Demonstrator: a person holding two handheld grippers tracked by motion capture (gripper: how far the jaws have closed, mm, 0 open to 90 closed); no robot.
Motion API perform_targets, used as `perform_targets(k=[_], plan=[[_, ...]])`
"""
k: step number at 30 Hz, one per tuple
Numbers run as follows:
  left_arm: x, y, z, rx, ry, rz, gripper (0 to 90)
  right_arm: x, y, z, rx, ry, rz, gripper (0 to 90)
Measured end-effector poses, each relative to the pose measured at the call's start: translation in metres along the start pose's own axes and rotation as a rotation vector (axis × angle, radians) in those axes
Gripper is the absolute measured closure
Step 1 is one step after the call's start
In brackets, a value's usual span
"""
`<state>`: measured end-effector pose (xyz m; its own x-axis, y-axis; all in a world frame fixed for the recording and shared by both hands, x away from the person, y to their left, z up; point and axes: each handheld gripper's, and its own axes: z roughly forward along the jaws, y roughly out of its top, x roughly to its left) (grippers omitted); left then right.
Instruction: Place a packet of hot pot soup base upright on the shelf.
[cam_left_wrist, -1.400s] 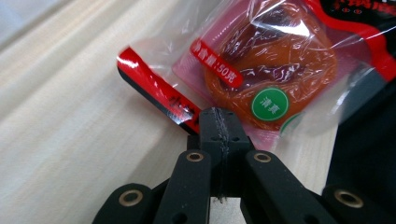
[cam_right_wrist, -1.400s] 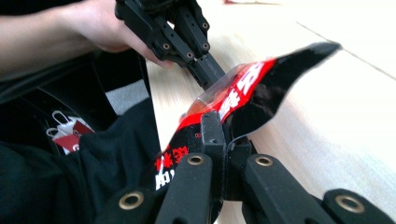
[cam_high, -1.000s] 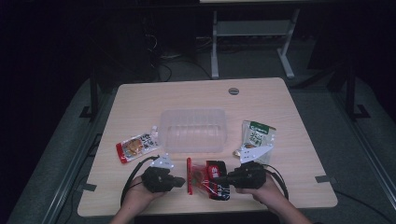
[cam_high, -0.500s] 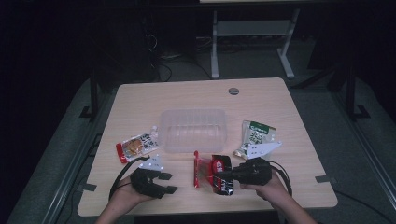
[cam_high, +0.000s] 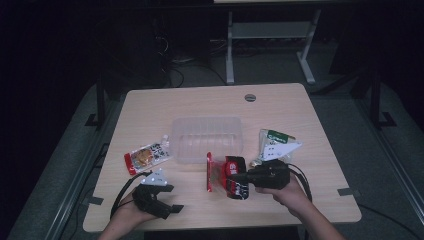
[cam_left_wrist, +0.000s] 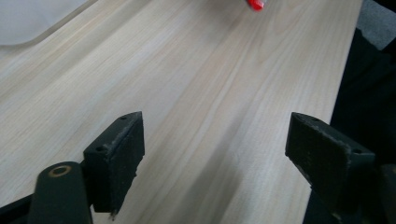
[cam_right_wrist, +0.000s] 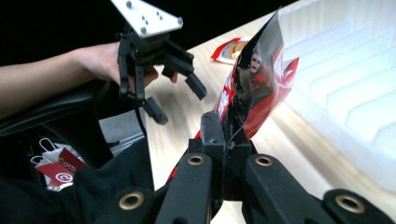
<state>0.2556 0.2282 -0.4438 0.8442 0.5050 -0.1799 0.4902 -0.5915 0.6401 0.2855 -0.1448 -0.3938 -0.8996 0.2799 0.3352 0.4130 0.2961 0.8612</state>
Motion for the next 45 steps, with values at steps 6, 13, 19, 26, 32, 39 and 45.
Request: perform_targets(k=[6,13,19,26,32,39,45], plan=[[0.002,-0.001,0.001,-0.006,0.007,-0.014,15.9,-0.007,0.019,-0.001,-0.019,-0.01,-0.009,90.0],[0.001,-0.001,0.002,0.002,0.001,-0.009,15.7,-0.02,0.035,0.002,-0.04,-0.03,-0.014,90.0],[0.001,0.0,0.003,0.007,-0.003,0.005,15.8,-0.031,0.05,0.008,-0.065,-0.035,-0.015,90.0],[0.0,0.0,0.003,0.007,-0.009,0.001,15.7,-0.038,0.064,0.016,-0.076,-0.041,-0.024,90.0],[0.0,0.001,0.005,0.014,-0.015,0.014,15.8,-0.043,0.071,0.023,-0.087,-0.039,-0.023,90.0],[-0.001,0.001,0.006,0.01,-0.019,0.007,15.8,-0.053,0.077,0.039,-0.105,-0.035,-0.007,90.0],[-0.001,0.001,0.006,0.01,-0.023,0.002,15.8,-0.06,0.081,0.052,-0.11,-0.023,0.021,90.0]])
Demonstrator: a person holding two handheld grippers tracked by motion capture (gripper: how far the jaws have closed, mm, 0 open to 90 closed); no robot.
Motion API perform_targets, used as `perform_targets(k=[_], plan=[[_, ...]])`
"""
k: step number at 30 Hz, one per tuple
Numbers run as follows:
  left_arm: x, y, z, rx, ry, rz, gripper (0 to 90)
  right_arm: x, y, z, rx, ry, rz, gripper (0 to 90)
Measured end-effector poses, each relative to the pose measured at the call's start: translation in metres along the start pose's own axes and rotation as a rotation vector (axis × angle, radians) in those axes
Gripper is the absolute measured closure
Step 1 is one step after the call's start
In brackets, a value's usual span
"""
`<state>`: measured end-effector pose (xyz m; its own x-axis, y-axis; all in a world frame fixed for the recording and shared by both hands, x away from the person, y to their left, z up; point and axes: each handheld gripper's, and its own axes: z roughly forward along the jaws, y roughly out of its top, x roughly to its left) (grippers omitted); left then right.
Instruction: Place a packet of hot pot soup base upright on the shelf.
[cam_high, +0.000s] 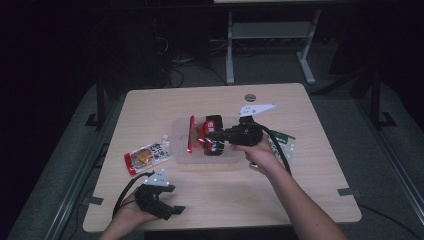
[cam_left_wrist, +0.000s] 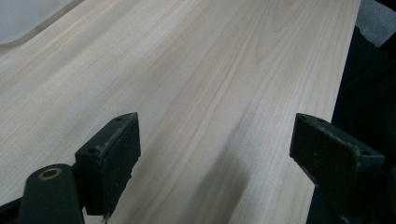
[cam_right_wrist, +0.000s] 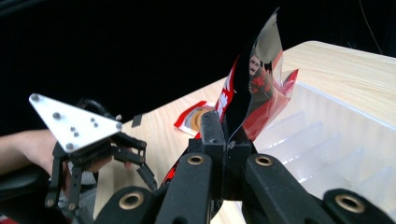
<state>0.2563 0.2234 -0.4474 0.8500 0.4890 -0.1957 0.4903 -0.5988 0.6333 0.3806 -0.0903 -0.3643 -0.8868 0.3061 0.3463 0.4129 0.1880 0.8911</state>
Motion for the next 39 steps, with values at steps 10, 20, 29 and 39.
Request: perform_targets(k=[10,20,29,39], plan=[[0.001,0.0,0.001,0.005,-0.007,0.002,15.8,-0.008,0.002,0.019,0.017,0.009,0.014,90.0],[0.0,0.0,0.003,0.008,-0.015,0.002,15.8,-0.012,0.002,0.042,0.023,0.032,0.032,89.9],[0.0,0.0,0.004,0.017,-0.022,0.006,15.8,-0.022,-0.003,0.057,0.05,0.021,0.053,89.8],[0.0,0.001,0.005,0.024,-0.026,0.009,15.8,-0.027,-0.002,0.069,0.08,-0.014,0.059,87.5]])
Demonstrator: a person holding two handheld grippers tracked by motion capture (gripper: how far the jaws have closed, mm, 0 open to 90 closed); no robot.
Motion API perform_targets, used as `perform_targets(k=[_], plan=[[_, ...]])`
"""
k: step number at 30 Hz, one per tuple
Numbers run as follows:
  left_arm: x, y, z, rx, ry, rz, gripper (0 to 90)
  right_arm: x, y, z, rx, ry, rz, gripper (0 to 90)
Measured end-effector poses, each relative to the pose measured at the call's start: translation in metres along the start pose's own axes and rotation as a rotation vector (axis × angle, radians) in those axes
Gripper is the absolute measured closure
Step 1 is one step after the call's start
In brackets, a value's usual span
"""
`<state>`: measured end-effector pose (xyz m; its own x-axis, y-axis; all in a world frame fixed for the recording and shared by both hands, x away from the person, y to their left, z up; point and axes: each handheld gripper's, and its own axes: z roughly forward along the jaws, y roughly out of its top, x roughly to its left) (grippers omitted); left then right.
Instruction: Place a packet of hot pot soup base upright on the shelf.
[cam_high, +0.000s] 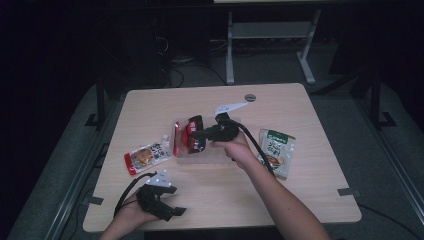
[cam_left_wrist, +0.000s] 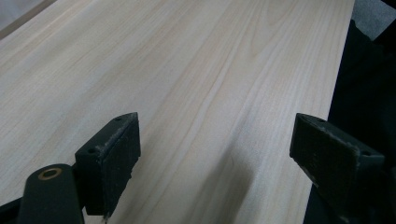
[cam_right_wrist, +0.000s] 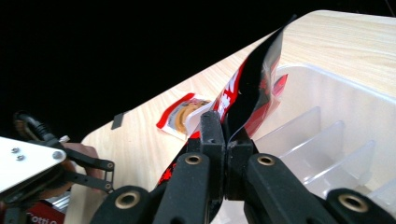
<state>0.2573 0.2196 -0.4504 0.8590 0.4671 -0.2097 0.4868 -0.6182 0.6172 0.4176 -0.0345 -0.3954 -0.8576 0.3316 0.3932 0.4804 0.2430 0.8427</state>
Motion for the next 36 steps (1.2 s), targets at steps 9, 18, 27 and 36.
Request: perform_targets(k=[9,18,27,36], plan=[[-0.001,0.001,0.003,0.001,-0.01,-0.001,15.8,-0.003,0.005,0.005,0.023,-0.052,-0.013,79.6],[0.0,0.001,0.004,0.007,-0.011,0.002,15.8,-0.008,0.004,0.004,0.01,-0.091,0.002,63.4],[-0.001,0.001,0.005,0.014,-0.011,0.005,15.8,-0.005,0.008,-0.008,0.009,-0.121,0.007,43.3],[0.001,0.001,0.005,0.01,-0.01,-0.001,15.8,0.004,0.014,-0.028,0.012,-0.125,-0.03,38.1]])
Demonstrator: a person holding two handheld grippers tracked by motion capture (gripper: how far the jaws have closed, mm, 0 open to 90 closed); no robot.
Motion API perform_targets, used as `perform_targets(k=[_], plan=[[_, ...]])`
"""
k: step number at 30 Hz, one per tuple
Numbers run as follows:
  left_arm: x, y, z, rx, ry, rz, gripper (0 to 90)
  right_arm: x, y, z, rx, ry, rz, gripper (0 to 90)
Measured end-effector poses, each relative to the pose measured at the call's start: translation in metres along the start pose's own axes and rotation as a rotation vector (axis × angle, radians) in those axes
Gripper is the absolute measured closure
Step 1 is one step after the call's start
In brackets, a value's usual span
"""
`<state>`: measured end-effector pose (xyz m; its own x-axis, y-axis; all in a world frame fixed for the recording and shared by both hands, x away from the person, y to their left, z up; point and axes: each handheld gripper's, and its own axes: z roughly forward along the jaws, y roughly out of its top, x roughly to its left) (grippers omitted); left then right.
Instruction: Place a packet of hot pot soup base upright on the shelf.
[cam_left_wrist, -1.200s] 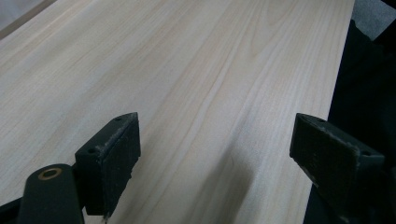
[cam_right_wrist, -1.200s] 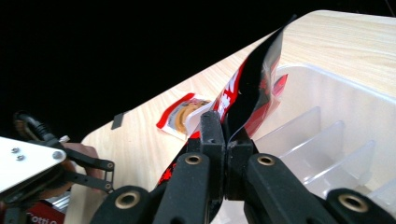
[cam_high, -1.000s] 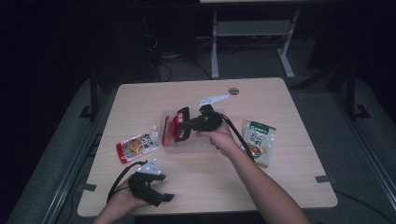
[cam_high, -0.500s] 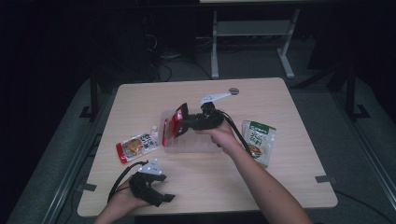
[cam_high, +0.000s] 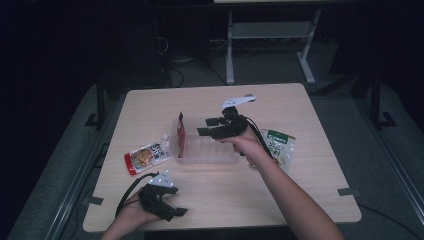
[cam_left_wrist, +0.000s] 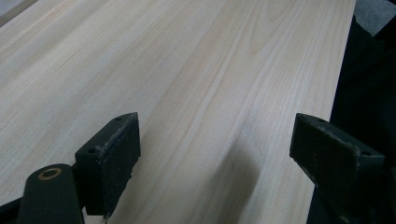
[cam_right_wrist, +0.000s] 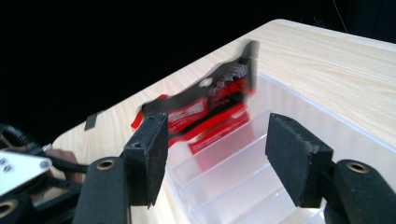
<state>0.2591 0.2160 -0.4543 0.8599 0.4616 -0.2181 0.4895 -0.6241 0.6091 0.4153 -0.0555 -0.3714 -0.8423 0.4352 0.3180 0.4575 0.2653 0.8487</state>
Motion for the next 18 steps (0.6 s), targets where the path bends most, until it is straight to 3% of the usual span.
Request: perform_targets(k=[10,18], plan=[[0.002,-0.001,-0.004,-0.027,0.015,-0.02,15.8,0.015,-0.005,-0.018,0.074,-0.054,-0.097,33.5],[0.004,-0.001,-0.005,-0.035,0.025,-0.021,15.8,0.023,-0.018,-0.037,0.094,-0.082,-0.12,30.7]])
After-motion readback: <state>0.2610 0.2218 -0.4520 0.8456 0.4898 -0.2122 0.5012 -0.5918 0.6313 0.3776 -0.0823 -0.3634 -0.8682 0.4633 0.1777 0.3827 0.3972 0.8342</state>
